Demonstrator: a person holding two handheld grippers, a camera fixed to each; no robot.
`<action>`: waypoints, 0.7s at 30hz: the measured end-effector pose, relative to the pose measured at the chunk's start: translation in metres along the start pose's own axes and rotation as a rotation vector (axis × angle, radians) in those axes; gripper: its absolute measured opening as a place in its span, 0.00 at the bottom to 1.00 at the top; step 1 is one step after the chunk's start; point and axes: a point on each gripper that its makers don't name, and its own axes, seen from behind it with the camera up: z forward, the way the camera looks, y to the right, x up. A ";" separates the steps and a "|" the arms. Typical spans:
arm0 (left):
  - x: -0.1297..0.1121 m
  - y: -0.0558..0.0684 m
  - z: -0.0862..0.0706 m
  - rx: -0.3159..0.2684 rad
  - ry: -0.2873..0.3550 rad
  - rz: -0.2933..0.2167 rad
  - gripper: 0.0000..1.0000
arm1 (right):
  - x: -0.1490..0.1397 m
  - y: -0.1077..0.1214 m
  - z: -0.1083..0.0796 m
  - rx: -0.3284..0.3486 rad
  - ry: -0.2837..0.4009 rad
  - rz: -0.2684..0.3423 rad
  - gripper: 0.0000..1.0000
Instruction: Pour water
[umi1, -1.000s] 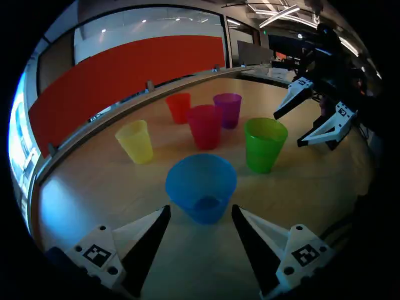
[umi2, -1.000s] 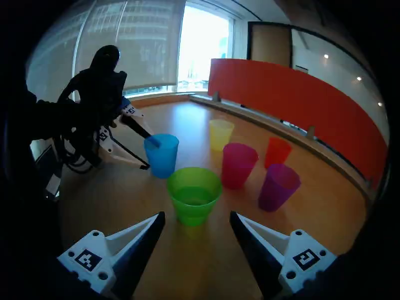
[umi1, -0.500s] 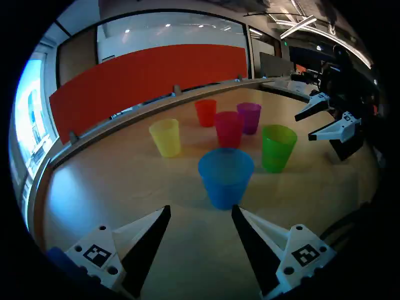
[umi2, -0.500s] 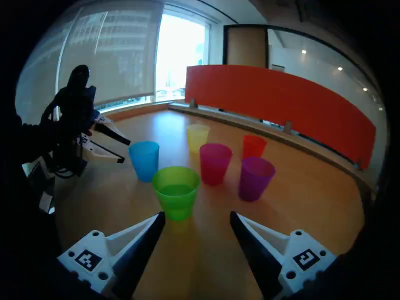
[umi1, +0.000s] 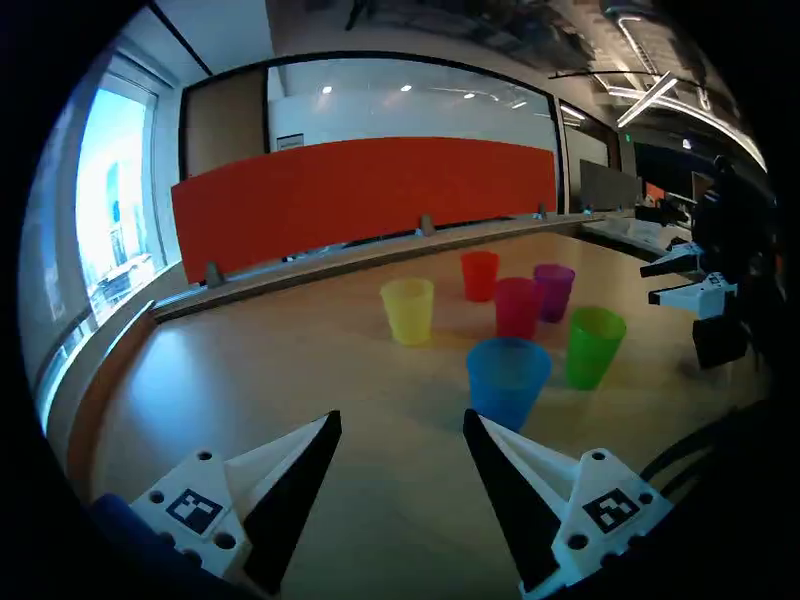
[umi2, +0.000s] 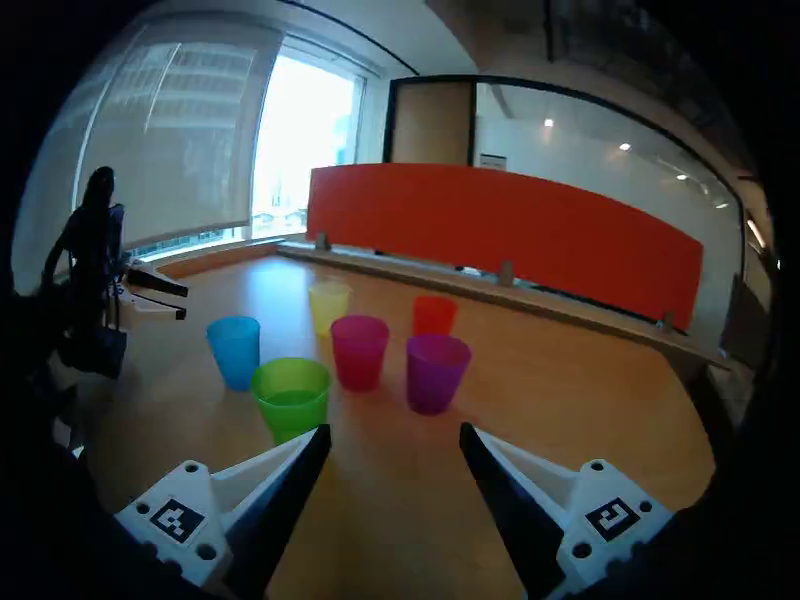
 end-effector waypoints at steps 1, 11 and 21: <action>0.001 -0.003 -0.002 0.010 0.010 -0.009 0.90 | 0.002 0.003 -0.001 -0.016 0.010 0.005 1.00; 0.011 -0.037 -0.020 0.129 0.104 -0.080 0.90 | 0.020 0.033 -0.006 -0.167 0.115 0.051 1.00; 0.014 -0.064 -0.029 0.235 0.181 -0.121 0.90 | 0.035 0.063 -0.011 -0.340 0.212 0.070 1.00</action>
